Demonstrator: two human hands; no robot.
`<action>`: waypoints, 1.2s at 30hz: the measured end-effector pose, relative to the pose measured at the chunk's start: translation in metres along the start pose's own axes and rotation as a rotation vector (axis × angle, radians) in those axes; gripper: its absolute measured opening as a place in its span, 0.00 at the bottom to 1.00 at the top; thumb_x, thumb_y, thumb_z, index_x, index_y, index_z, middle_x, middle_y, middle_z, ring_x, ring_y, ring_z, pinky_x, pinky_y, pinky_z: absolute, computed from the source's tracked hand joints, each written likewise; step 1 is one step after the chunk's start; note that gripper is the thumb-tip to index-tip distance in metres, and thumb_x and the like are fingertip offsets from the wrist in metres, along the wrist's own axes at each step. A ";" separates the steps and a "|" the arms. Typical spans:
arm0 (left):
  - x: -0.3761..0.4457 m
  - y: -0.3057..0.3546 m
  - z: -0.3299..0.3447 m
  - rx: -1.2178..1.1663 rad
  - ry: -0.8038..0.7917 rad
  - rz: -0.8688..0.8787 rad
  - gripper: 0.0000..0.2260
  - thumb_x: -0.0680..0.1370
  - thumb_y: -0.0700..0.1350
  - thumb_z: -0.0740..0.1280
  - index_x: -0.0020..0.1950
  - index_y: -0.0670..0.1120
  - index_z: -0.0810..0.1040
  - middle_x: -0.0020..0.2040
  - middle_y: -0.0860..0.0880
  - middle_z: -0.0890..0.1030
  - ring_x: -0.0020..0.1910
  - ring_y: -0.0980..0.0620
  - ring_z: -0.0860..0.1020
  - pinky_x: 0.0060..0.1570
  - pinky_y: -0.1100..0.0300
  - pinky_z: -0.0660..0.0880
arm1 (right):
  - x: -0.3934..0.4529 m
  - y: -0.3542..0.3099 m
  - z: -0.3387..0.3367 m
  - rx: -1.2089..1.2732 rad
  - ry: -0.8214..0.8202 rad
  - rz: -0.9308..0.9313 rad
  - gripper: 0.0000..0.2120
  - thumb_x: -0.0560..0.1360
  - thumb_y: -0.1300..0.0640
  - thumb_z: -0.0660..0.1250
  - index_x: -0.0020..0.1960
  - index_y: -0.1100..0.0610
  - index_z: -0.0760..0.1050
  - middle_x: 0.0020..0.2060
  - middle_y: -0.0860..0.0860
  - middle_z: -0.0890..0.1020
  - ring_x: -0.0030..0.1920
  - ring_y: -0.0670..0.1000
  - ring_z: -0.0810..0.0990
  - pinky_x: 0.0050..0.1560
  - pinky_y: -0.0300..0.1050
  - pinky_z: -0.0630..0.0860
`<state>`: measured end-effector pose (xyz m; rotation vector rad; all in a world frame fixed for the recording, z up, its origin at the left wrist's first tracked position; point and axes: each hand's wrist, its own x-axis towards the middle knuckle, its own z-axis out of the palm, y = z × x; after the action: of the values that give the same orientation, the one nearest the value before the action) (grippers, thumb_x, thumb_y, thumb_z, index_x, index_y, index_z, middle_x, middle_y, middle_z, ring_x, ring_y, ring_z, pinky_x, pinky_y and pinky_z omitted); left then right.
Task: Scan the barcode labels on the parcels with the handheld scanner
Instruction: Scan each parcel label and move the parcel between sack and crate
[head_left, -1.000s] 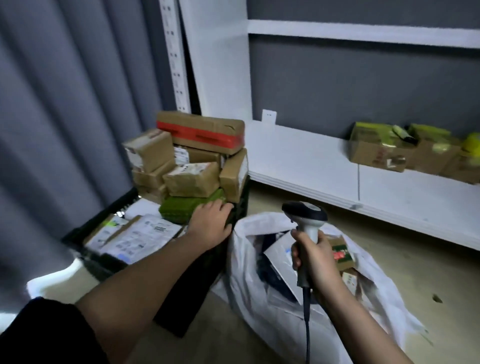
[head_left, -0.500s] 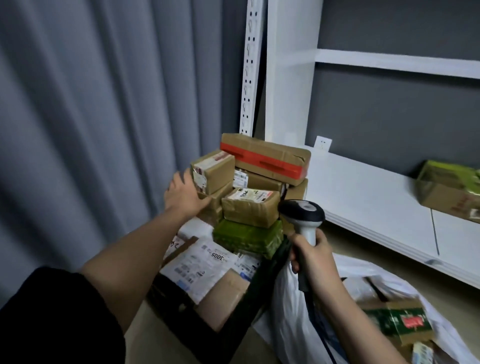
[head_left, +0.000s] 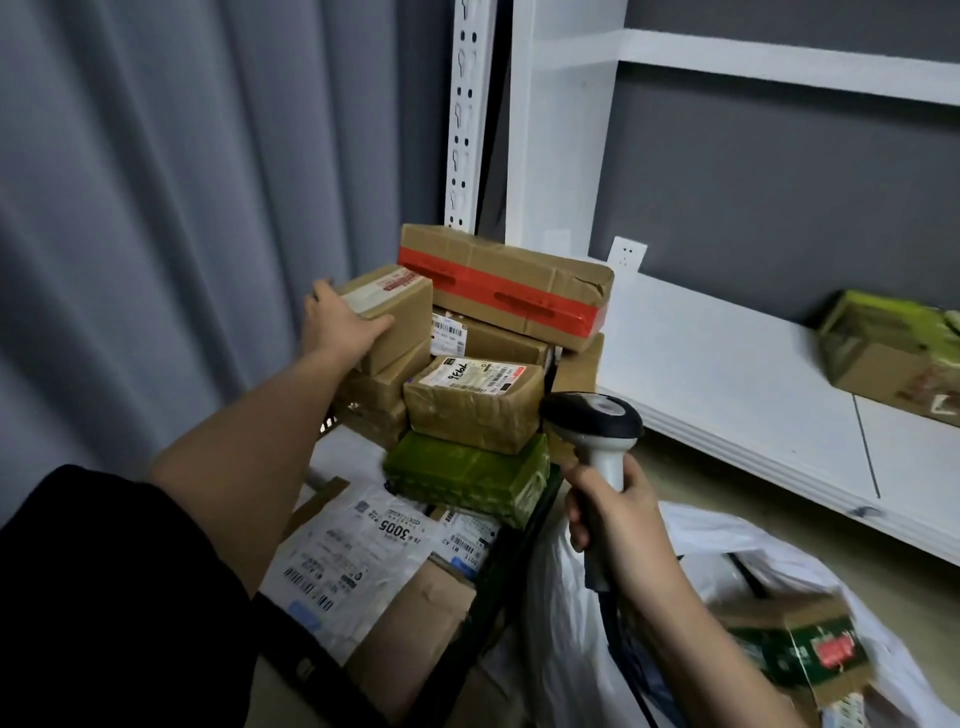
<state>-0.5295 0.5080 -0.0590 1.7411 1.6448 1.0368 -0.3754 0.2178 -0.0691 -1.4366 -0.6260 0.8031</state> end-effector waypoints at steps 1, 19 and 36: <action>-0.003 0.001 -0.003 -0.008 0.022 -0.001 0.40 0.68 0.51 0.77 0.73 0.44 0.60 0.71 0.42 0.66 0.67 0.42 0.70 0.66 0.50 0.68 | -0.001 0.000 -0.001 -0.003 0.006 0.001 0.05 0.77 0.63 0.66 0.47 0.58 0.70 0.23 0.50 0.71 0.21 0.49 0.65 0.23 0.41 0.62; -0.278 0.058 -0.084 0.065 0.029 0.989 0.40 0.63 0.42 0.80 0.70 0.40 0.64 0.67 0.43 0.70 0.68 0.45 0.68 0.69 0.47 0.66 | -0.108 -0.070 -0.069 0.479 0.066 0.062 0.07 0.78 0.59 0.68 0.52 0.57 0.71 0.37 0.52 0.75 0.24 0.45 0.68 0.24 0.37 0.68; -0.337 0.088 -0.032 0.206 -0.073 1.500 0.34 0.72 0.59 0.70 0.70 0.43 0.63 0.70 0.45 0.65 0.73 0.44 0.63 0.74 0.44 0.56 | -0.101 -0.055 -0.146 0.471 0.004 0.116 0.22 0.72 0.52 0.73 0.62 0.57 0.72 0.35 0.51 0.73 0.24 0.44 0.68 0.24 0.36 0.68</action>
<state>-0.4927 0.1617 -0.0287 3.1065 0.1051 1.2818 -0.3151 0.0507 -0.0131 -1.0474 -0.3210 0.9649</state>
